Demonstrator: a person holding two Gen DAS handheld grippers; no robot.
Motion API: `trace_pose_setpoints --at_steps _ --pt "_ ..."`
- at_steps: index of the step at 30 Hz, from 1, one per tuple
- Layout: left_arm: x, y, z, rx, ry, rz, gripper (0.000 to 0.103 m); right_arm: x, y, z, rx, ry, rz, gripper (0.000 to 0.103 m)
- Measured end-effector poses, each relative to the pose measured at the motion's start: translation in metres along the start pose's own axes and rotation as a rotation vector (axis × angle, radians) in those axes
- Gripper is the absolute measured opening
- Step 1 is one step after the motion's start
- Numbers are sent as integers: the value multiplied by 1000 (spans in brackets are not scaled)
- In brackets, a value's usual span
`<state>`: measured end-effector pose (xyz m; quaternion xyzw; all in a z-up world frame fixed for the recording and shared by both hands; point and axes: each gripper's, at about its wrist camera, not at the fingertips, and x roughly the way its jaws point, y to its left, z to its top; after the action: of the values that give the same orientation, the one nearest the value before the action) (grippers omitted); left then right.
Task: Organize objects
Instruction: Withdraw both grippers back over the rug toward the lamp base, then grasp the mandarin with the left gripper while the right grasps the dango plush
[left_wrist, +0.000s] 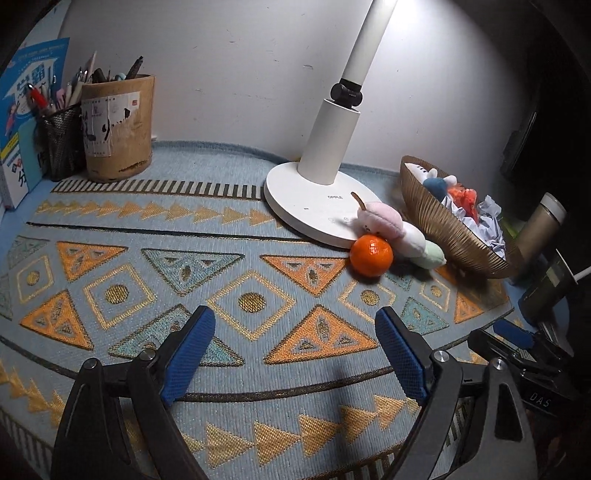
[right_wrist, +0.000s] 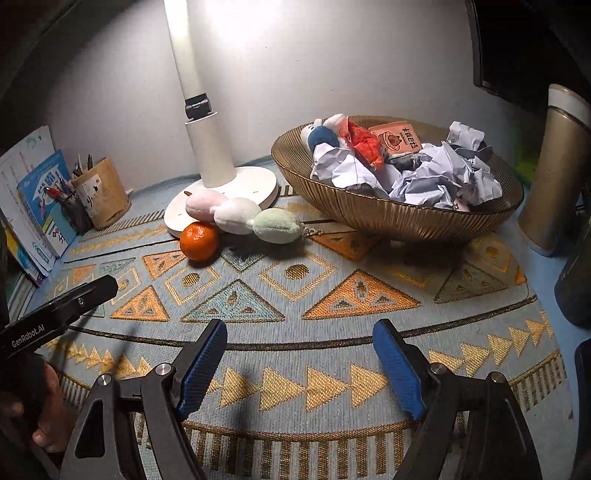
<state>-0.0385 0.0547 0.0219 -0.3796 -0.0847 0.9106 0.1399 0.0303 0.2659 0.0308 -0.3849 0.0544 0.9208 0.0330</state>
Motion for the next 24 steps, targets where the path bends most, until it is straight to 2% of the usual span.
trace_pose_setpoints --at_steps 2,4,6,8,11,13,15,18,20,24 --pt "-1 -4 -1 19 -5 7 88 2 3 1 -17 5 4 80" --pt "-1 -10 -1 43 -3 18 88 6 5 5 -22 16 53 80" --pt "5 -20 0 86 31 32 87 10 8 15 -42 11 63 78" --pt "17 -33 2 167 103 21 86 17 18 29 -104 -2 47 73" --pt "27 -49 15 281 90 60 86 31 28 45 -178 -7 52 67" --pt "33 -49 26 291 86 39 85 40 32 52 -206 1 74 63" --pt "39 -49 34 321 89 21 85 45 35 58 -227 -22 57 63" --pt "47 -49 36 382 123 4 84 55 38 66 -228 -37 59 63" --pt "50 -46 34 383 153 -36 84 61 48 68 -271 -57 42 62" --pt "61 -47 30 392 158 -14 84 66 62 69 -329 -64 30 62"
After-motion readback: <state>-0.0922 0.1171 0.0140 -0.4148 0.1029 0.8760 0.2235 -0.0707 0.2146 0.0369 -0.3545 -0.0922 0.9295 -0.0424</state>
